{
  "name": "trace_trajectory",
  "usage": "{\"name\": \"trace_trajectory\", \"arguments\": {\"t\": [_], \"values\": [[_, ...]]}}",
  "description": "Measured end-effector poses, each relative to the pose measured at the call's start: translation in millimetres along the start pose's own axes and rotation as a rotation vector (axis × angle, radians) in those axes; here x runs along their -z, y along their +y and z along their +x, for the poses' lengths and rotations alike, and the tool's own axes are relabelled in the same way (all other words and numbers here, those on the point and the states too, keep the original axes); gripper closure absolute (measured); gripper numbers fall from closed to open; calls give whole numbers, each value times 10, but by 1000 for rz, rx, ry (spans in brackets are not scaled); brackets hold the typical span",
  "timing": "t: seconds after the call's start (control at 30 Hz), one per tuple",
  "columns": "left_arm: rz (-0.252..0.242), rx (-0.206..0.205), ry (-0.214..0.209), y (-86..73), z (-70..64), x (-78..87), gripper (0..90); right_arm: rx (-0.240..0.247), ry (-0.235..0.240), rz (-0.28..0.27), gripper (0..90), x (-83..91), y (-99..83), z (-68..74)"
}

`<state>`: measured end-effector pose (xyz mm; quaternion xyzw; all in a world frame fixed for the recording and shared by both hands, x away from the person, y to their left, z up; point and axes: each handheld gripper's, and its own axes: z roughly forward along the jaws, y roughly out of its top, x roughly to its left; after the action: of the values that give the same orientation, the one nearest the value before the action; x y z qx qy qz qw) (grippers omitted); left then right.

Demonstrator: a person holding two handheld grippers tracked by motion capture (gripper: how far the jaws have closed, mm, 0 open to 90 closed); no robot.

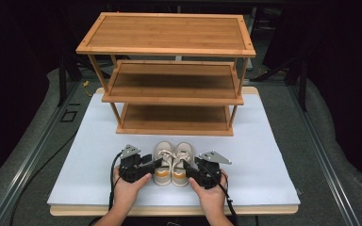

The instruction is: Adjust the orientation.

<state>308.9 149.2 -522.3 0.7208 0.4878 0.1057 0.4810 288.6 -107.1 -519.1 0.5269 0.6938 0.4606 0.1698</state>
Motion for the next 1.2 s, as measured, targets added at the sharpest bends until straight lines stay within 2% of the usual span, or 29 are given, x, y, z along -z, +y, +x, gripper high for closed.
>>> {"name": "trace_trajectory", "arguments": {"t": [0.13,0.17,0.27,0.3,0.4,0.43,0.53,0.77,0.9,1.0,1.03,1.07,1.2], "values": [[-18,10,2,-57,19,-16,468,-7,-19,-2,506,-15,-46,22],[-26,14,1,-66,26,-15,466,-7,-31,-13,502,-16,-58,23],[-38,28,-9,-86,37,-19,460,-31,-20,-36,496,-8,-84,30],[-40,30,-11,-90,38,-22,460,-26,-39,-45,494,-7,-90,42],[-47,34,-13,-94,42,-28,460,-16,-17,-52,492,-9,-100,45],[-58,35,-10,-103,37,-39,460,-28,-49,-64,489,-11,-115,54],[-66,43,-13,-113,31,-48,471,-53,-31,-72,483,-23,-127,33],[-112,51,-15,-177,7,-82,482,-54,-29,-82,486,-45,-160,51],[-112,50,-8,-188,12,-95,481,-62,-45,-80,492,-71,-198,62],[-118,74,-16,-214,23,-105,473,-82,-37,-85,501,-88,-218,54],[-116,82,-22,-217,33,-109,468,-88,-22,-90,507,-88,-225,48],[-115,88,-24,-217,37,-111,461,-93,-29,-102,513,-97,-233,57],[-114,90,-19,-217,37,-122,456,-106,-22,-109,521,-119,-243,67]]}}
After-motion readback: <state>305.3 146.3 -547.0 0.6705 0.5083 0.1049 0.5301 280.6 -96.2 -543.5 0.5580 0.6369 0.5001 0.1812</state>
